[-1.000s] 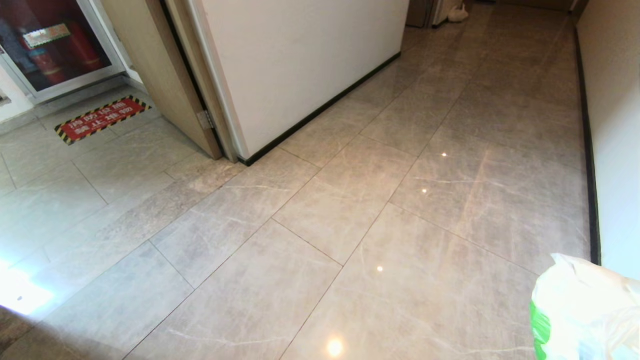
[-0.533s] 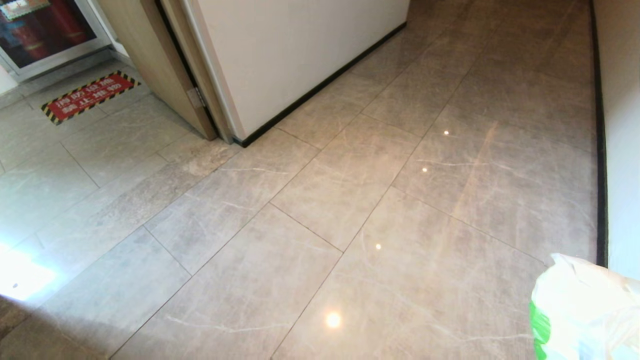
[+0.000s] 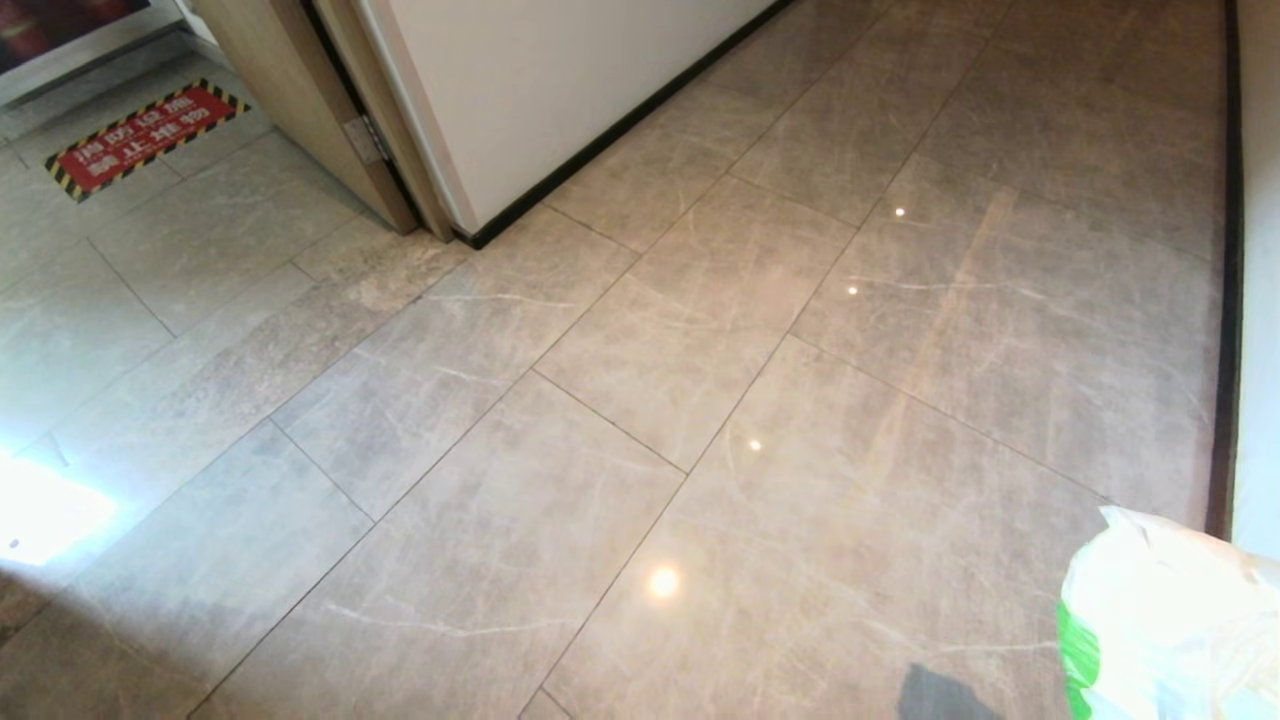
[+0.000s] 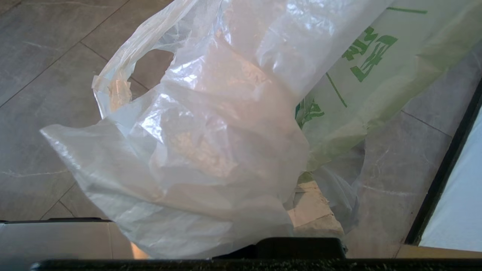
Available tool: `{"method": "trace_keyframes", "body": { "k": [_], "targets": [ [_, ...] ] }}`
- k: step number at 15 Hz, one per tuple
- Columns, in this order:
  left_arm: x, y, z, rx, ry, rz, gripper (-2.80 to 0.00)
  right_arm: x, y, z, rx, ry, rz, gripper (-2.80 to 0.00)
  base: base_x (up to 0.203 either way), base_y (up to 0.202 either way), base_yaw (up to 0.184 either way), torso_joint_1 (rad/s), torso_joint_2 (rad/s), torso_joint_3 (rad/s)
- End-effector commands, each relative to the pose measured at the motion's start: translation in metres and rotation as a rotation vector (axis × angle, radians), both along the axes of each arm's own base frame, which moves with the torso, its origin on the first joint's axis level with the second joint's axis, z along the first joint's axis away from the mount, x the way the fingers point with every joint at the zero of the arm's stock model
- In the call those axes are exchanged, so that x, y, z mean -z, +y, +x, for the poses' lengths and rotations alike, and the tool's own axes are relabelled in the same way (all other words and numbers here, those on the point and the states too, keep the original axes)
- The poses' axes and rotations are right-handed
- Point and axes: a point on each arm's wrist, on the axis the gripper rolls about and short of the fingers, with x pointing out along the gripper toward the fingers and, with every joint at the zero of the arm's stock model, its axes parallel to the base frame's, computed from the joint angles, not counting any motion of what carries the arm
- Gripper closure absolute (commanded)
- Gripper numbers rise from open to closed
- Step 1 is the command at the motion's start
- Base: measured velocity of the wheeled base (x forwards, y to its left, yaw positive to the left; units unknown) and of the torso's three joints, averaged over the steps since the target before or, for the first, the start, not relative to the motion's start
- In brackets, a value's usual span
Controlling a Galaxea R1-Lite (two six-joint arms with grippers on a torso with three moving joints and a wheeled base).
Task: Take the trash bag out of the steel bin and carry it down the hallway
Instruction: Put the trash bag at the door
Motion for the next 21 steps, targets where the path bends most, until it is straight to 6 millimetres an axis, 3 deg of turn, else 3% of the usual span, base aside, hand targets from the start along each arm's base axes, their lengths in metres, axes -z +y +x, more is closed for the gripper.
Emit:
{"method": "trace_keyframes", "body": {
  "k": [1,8,10,13,17,21],
  "targets": [
    [0.0,0.0,0.0,-0.001,0.0,0.0,0.0,0.0,0.0,0.0,0.0,-0.001,0.0,0.0,0.0,0.0,0.0,0.002,0.0,-0.199],
    [0.0,0.0,0.0,-0.001,0.0,0.001,0.0,-0.004,0.0,-0.001,0.001,-0.022,-0.003,0.0,0.0,0.0,0.0,0.002,0.0,-0.034],
    [0.0,0.0,0.0,-0.001,0.0,0.001,0.0,-0.032,0.0,-0.009,-0.002,-0.056,-0.009,0.0,0.0,0.0,0.0,0.0,0.0,0.0],
    [0.0,0.0,0.0,-0.001,0.0,0.001,0.0,-0.071,-0.001,-0.026,0.037,0.09,-0.009,0.0,0.0,0.0,0.0,0.0,0.0,0.0],
    [0.0,0.0,0.0,-0.001,0.0,0.001,0.0,-0.104,-0.003,0.008,0.147,0.408,-0.055,0.0,0.0,0.0,0.0,0.0,0.0,0.0],
    [0.0,0.0,0.0,-0.001,0.0,0.001,0.0,-0.097,-0.005,0.055,0.182,0.669,-0.146,0.0,0.0,0.0,0.0,0.0,0.0,0.0]
  ]
}}
